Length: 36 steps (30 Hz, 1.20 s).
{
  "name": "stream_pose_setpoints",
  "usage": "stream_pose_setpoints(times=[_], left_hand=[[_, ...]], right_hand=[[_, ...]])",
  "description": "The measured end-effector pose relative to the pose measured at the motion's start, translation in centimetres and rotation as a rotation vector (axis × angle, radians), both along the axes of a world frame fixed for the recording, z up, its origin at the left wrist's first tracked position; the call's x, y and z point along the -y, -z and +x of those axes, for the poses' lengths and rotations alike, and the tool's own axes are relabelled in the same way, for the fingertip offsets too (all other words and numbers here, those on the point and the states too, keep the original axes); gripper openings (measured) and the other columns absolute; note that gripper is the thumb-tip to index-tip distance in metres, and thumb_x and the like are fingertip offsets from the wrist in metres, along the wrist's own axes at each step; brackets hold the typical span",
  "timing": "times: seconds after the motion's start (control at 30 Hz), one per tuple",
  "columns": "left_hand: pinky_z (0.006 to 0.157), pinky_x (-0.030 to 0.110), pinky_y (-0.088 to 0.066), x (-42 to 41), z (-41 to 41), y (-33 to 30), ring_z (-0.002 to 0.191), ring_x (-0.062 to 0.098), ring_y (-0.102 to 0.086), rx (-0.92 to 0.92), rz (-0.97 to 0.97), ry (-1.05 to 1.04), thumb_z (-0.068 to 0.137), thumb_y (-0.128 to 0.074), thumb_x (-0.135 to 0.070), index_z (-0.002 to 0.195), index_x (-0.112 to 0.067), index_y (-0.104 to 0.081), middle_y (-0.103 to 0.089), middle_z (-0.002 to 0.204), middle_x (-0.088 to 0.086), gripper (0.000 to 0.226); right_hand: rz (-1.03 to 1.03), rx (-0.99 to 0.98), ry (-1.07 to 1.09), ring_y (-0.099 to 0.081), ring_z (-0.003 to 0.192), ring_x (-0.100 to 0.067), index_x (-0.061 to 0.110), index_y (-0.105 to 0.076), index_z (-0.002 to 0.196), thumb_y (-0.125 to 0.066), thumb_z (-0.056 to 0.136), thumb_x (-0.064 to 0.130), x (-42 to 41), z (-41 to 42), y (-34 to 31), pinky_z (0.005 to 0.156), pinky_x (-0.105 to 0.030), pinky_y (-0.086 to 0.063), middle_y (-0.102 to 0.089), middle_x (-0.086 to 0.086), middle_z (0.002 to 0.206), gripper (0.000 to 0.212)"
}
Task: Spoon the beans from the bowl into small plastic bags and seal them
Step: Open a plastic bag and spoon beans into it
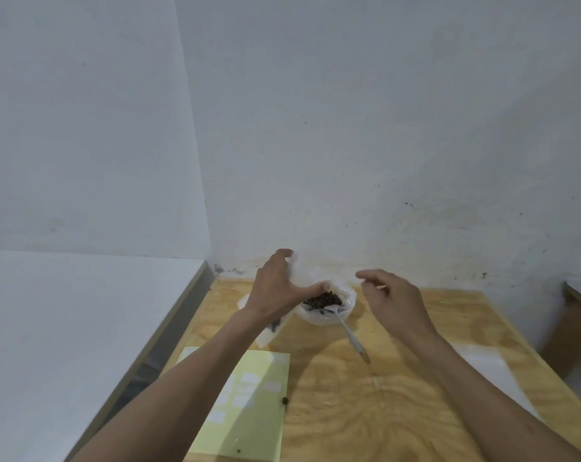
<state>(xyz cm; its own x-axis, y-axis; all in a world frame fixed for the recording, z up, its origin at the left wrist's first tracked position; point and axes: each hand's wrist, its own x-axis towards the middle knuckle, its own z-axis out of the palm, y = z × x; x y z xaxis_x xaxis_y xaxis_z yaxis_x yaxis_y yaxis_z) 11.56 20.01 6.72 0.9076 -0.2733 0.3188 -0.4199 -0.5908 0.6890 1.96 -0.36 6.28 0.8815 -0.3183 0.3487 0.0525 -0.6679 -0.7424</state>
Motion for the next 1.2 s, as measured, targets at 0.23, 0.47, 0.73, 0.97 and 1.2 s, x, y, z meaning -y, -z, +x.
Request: stream_pose_setpoints(times=[0.23,0.47,0.73,0.97,1.2], left_hand=[[0.109,0.033,-0.034,1.2,-1.1,0.1,0.129,0.017,-0.043,0.135,0.069,0.037,0.062,-0.082,-0.070,0.147,-0.017,-0.038,-0.045,0.143,-0.004,0.110],[0.095,0.027,-0.044,-0.7,-0.4,-0.2,0.117,0.011,-0.047,-0.109,0.018,0.231,0.065,-0.087,-0.062,0.145,-0.025,-0.034,-0.045,0.128,-0.009,0.103],[0.057,0.021,-0.047,-1.7,0.4,-1.0,0.060,0.011,-0.056,-0.223,-0.444,0.178,0.101,-0.061,-0.020,0.101,-0.002,-0.067,-0.070,0.079,0.001,0.018],[0.057,0.027,-0.050,-1.6,0.1,-1.0,0.064,0.018,-0.060,-0.280,-0.556,0.183,0.096,-0.066,-0.018,0.097,-0.004,-0.071,-0.074,0.084,0.011,0.015],[0.059,0.020,-0.053,-1.2,0.0,-1.1,0.064,0.006,-0.062,-0.245,-0.577,0.131,0.090,-0.073,-0.013,0.087,-0.003,-0.078,-0.073,0.076,0.001,0.012]], right_hand=[[0.232,-0.267,-0.232,-0.074,0.086,-0.010,0.014,-0.080,0.083,-0.066,0.086,0.057,-2.4,2.3,-6.0,0.089,-0.038,-0.059,-0.078,0.006,0.087,0.046],[0.164,-0.222,-0.242,-0.072,0.088,-0.009,0.021,-0.083,0.079,-0.082,0.080,0.020,-1.5,3.7,-4.9,0.092,-0.040,-0.058,-0.079,0.010,0.084,0.002],[0.225,-0.150,-0.238,-0.071,0.085,-0.015,0.028,-0.074,0.100,-0.078,0.084,0.025,-1.5,4.9,-3.9,0.090,-0.044,-0.058,-0.075,0.002,0.094,0.016],[0.234,-0.153,-0.296,-0.068,0.085,-0.004,0.025,-0.080,0.090,-0.083,0.080,0.038,-2.7,5.7,-3.7,0.087,-0.028,-0.052,-0.076,0.012,0.086,0.017],[0.031,-0.183,-0.220,-0.065,0.105,-0.009,0.020,-0.076,0.101,-0.070,0.093,0.031,-3.6,6.0,-3.5,0.095,-0.031,-0.051,-0.073,0.007,0.106,0.014]])
